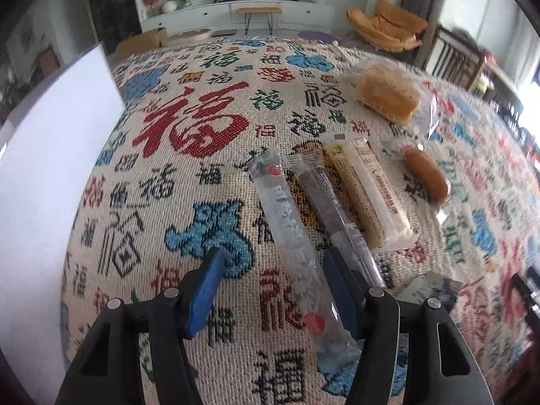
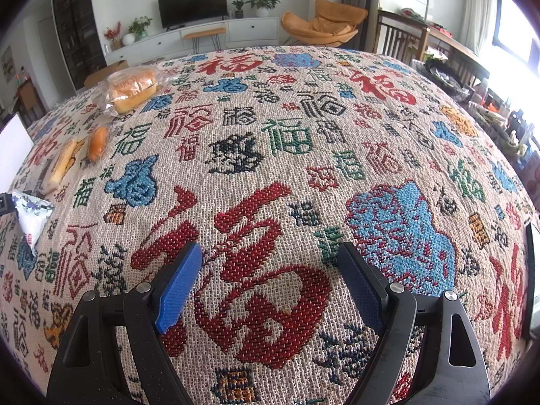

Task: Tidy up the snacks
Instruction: 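Grasp the clear red-labelled tube candy with the left tool, then lift the tube candy with the left tool while the right tool moves toward the pile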

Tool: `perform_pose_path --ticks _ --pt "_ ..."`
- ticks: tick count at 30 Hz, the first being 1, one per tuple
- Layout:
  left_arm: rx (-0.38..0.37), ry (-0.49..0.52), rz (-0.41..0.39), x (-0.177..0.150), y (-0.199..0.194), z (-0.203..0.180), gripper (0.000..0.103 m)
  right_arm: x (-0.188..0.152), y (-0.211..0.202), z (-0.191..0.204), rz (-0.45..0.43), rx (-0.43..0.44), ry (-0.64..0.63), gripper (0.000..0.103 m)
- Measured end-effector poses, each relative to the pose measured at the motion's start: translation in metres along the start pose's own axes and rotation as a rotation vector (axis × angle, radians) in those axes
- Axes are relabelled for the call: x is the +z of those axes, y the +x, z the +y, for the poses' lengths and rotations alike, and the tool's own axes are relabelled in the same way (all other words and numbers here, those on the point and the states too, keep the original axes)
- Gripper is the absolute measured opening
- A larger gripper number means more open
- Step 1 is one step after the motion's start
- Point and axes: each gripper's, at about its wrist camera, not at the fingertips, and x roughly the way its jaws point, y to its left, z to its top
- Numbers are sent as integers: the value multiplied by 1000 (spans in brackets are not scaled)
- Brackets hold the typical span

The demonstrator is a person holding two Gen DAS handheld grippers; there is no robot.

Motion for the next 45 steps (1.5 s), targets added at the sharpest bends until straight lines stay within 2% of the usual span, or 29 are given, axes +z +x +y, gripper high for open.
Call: perform_pose_path --ticks 1,2,3,4,7,14,18,19,21,23,25,30,32,34,36,45 --pt "4 25 -1 2 1 -3 53 0 0 0 0 0 0 85" --pt "-17 37 -2 3 0 -3 32 0 0 0 0 0 0 85" --pt "-21 48 -2 3 -2 -3 23 0 0 0 0 0 0 85" --pt "-15 54 -1 1 -3 -2 19 0 0 0 0 0 0 85" --pt "-53 57 -5 -10 -10 9 18 0 0 0 0 0 0 85" --pt "-92 25 1 -72 -49 58 18 0 0 0 0 -1 0 85" --pt "-132 40 -16 -95 -60 69 20 0 0 0 0 -1 1 85" --pt "-135 46 -28 -98 -61 69 22 0 0 0 0 -1 1 85" --pt "-150 45 -57 -100 -61 70 35 0 0 0 0 -1 1 85" --pt "-168 22 -81 -99 -59 70 65 0 0 0 0 -1 1 85" --pt "-171 8 -107 -98 -56 68 73 0 0 0 0 0 1 85" --pt "-55 110 -142 -100 -49 48 83 0 0 1 0 -2 0 85" --pt "-48 99 -132 -99 -47 50 93 0 0 0 -1 -2 0 85" --pt "-61 73 -122 -97 -44 56 98 0 0 1 0 -2 0 85" --pt "-46 91 -111 -97 -42 52 103 0 0 0 -1 -2 0 85" --pt "-45 90 -112 -98 -42 51 103 0 0 1 -1 -3 0 85"
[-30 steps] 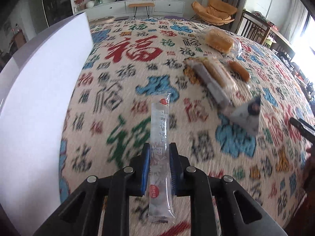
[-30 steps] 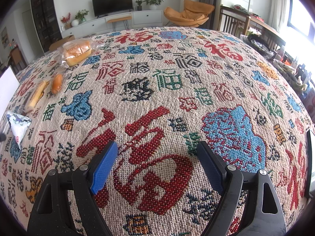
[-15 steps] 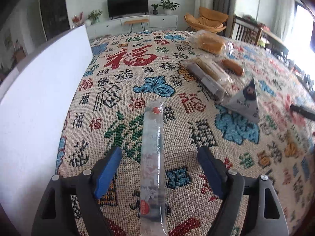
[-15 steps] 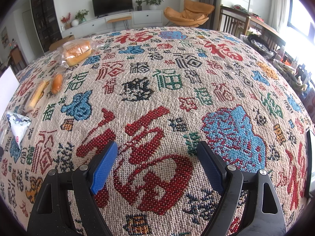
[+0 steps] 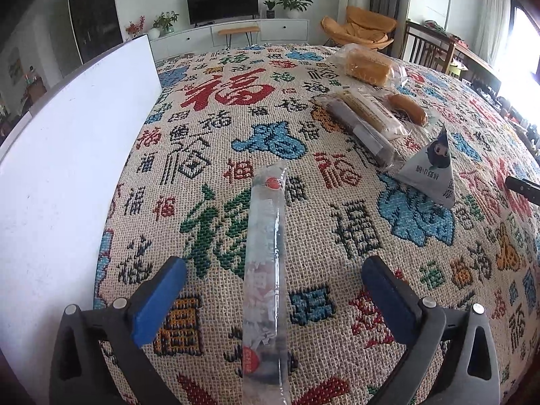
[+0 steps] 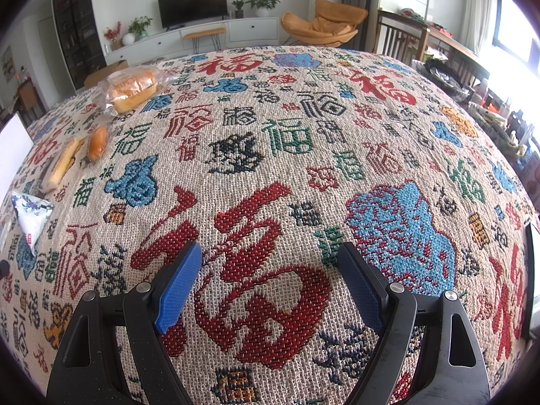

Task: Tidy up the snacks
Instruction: 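Lift the tube candy with the left tool while the right tool moves toward the pile, then grasp the clear brown-filled packet with the right tool while the left tool holds the tube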

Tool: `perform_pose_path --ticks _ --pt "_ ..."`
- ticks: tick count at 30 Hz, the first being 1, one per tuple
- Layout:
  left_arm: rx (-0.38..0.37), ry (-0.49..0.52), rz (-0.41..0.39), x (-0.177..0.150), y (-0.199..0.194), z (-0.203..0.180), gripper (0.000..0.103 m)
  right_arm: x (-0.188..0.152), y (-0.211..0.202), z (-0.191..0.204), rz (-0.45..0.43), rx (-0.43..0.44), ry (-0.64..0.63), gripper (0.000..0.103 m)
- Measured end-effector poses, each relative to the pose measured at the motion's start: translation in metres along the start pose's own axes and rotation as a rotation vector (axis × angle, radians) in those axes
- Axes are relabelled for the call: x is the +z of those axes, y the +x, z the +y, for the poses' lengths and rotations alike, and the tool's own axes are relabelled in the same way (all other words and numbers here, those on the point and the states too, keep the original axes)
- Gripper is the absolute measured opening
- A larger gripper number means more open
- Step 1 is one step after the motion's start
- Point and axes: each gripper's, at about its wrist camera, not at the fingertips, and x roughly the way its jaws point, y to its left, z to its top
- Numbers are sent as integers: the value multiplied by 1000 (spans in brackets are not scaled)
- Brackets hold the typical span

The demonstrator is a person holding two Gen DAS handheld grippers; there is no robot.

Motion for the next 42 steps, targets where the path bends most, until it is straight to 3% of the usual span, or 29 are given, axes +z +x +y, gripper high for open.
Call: perform_pose_path --ticks 13,16,20,23,25,27,28,32,34,36,39,40,41,42 --pt "-3 -3 -1 0 0 0 103 4 3 2 10 3 -7 88" --pt "-4 -3 -1 0 1 1 103 28 4 13 106 -12 7 86" --pt "-4 -3 -1 0 1 1 103 74 -31 74 72 293 64 86" --pt "-4 -3 -1 0 1 1 103 101 -29 154 227 579 -9 86" --pt "-4 -3 -1 0 1 0 103 107 -12 203 360 659 -53 84" --pt "-4 -3 -1 0 1 0 103 107 8 234 430 631 -88 84" --pt "-4 -3 -1 0 1 0 103 108 19 247 440 576 -111 83" --pt "-4 -3 -1 0 1 0 103 108 47 269 427 460 -174 79" --pt "-4 -3 -1 0 1 0 103 108 58 274 438 456 -175 57" --pt "-4 -3 -1 0 1 0 103 105 69 282 479 435 -198 53" --pt "-5 -4 0 0 2 0 103 105 71 295 437 389 -270 48" --pt "-8 -5 -1 0 1 1 103 105 70 296 422 359 -286 30" --pt "-14 -2 2 1 1 2 103 104 69 296 411 320 -300 20" --pt "-31 13 20 2 1 3 103 103 69 295 413 316 -300 19"
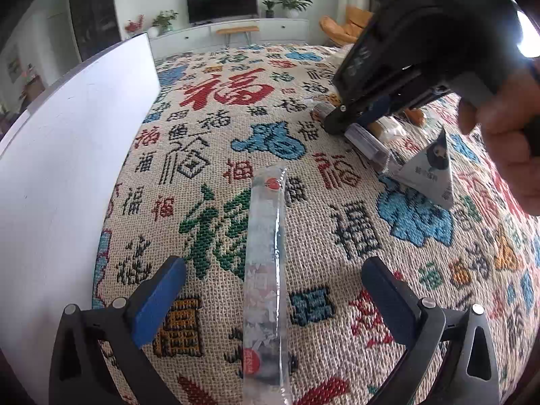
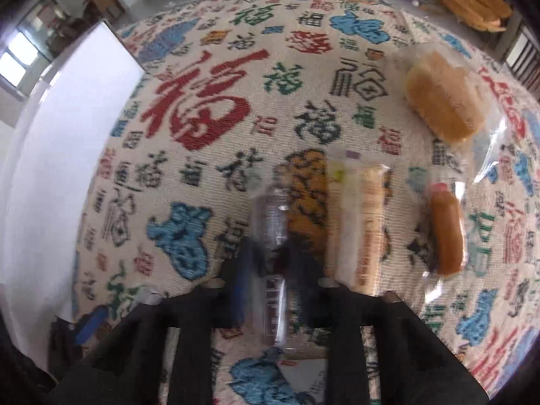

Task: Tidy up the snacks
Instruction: 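Grasp the clear brown-filled packet with the right tool while the left tool holds the tube, then carry both snacks over the white box and open both tools to drop them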

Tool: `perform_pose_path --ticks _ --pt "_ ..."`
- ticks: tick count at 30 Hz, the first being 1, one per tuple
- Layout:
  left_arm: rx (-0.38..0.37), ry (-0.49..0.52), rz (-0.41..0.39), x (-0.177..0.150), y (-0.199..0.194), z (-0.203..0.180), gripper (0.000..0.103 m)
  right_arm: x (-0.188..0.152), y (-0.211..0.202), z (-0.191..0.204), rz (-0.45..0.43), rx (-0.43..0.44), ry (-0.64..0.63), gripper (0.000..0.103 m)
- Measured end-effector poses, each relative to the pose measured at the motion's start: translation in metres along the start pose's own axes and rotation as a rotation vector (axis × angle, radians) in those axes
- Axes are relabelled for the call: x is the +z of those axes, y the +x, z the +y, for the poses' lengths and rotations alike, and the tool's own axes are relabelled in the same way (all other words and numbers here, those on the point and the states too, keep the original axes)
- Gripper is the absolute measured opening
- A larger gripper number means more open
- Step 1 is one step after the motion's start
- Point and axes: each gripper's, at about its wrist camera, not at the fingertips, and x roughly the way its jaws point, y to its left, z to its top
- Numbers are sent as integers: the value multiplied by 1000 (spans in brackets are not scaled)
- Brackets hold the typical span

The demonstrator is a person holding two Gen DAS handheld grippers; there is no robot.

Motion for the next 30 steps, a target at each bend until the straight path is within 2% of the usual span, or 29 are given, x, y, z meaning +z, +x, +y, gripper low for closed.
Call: perform_pose_path --ticks 1,3,4,6,7,9,12,13,14,15,17,22,26,28,30 --pt "-27 19 39 3 0 2 103 -4 -2 -4 9 23 13 19" --pt "-91 -12 80 5 -5 12 103 -13 -13 -12 2 73 54 19" --pt "-132 -52 89 5 -9 18 102 -20 -27 -18 -32 126 78 19" --pt "-205 -158 90 3 -17 33 93 -30 -53 -26 -108 212 100 19" --pt "-208 -182 92 2 -18 36 85 -36 -68 -30 -150 251 105 19" --pt "-178 -192 91 0 -19 35 77 -45 -91 -36 -205 299 111 19" --pt "-64 -92 85 2 -16 14 46 -63 -119 -42 -273 330 96 19" --pt "-18 -50 78 3 -15 5 21 -67 -123 -41 -283 334 89 19" --pt "7 -25 76 4 -15 1 18 -71 -127 -41 -289 339 84 19" --pt "18 -6 70 4 -15 -4 17 -77 -129 -41 -293 347 84 19" --pt "-51 -44 51 0 -19 -2 17 -91 -134 -47 -295 369 95 19" --pt "-234 -246 -13 -17 -47 15 17 -106 -137 -55 -274 367 117 19" --pt "-352 -386 -116 -12 -97 37 17 -107 -136 -50 -257 347 118 19" --pt "-385 -431 -184 -6 -130 56 17 -102 -142 -36 -260 396 123 19" --pt "-380 -451 -248 1 -165 78 17 -91 -153 -10 -277 453 95 19"
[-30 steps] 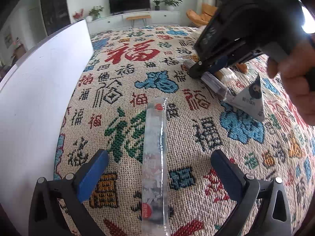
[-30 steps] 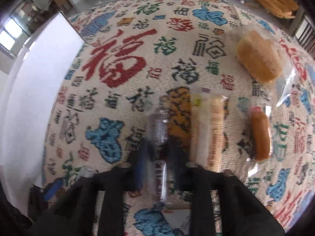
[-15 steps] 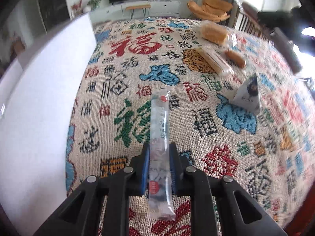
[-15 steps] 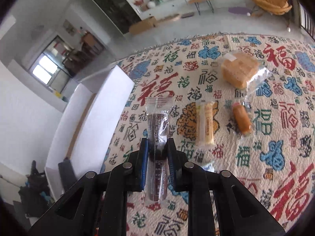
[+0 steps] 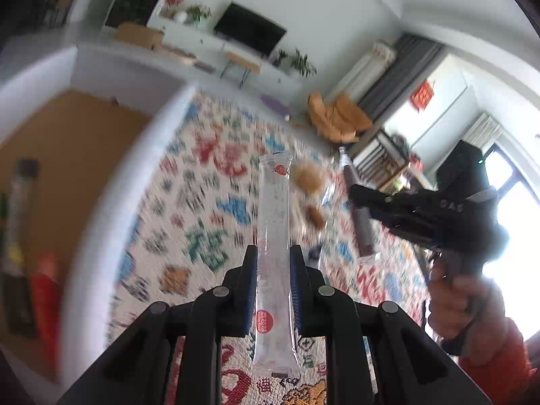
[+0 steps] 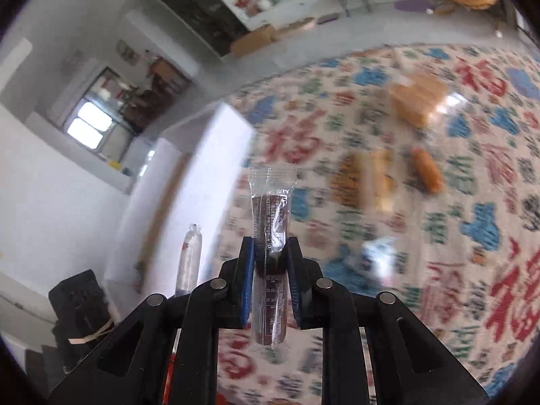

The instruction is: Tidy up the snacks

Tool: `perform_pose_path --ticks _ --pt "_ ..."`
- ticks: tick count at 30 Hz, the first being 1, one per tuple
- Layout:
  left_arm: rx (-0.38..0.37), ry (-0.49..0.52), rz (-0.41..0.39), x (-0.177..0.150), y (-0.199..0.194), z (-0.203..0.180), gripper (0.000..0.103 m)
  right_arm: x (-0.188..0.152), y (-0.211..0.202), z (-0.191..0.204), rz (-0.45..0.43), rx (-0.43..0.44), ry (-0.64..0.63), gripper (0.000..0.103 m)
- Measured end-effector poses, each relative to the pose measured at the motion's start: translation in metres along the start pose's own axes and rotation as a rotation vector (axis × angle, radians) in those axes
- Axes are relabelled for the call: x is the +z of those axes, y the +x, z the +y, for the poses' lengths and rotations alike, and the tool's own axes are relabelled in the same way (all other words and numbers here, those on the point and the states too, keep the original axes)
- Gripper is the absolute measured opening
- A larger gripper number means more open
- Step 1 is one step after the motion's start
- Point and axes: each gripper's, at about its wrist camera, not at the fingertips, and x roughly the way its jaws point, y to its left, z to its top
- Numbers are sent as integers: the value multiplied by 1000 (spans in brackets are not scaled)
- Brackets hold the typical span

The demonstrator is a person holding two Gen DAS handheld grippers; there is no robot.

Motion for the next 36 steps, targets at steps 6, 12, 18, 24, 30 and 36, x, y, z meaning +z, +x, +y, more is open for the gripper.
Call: perform_pose_path --ticks 6,12,18,24,30,36 --pt "194 -9 -151 52 -86 45 18 21 40 138 23 245 -128 20" --pt "444 -190 -168 50 -109 114 64 17 96 224 -74 153 -295 70" --pt "404 -230 -237 19 -106 103 78 2 84 160 -160 35 -244 70" --pt "251 -29 -133 0 -48 9 95 -30 36 26 -251 -343 -253 70" --pt "145 214 107 -50 52 -82 101 -70 -30 -141 -249 -719 -78 70" --pt "272 374 254 -85 157 -79 101 -103 -71 -219 -254 -747 97 69"
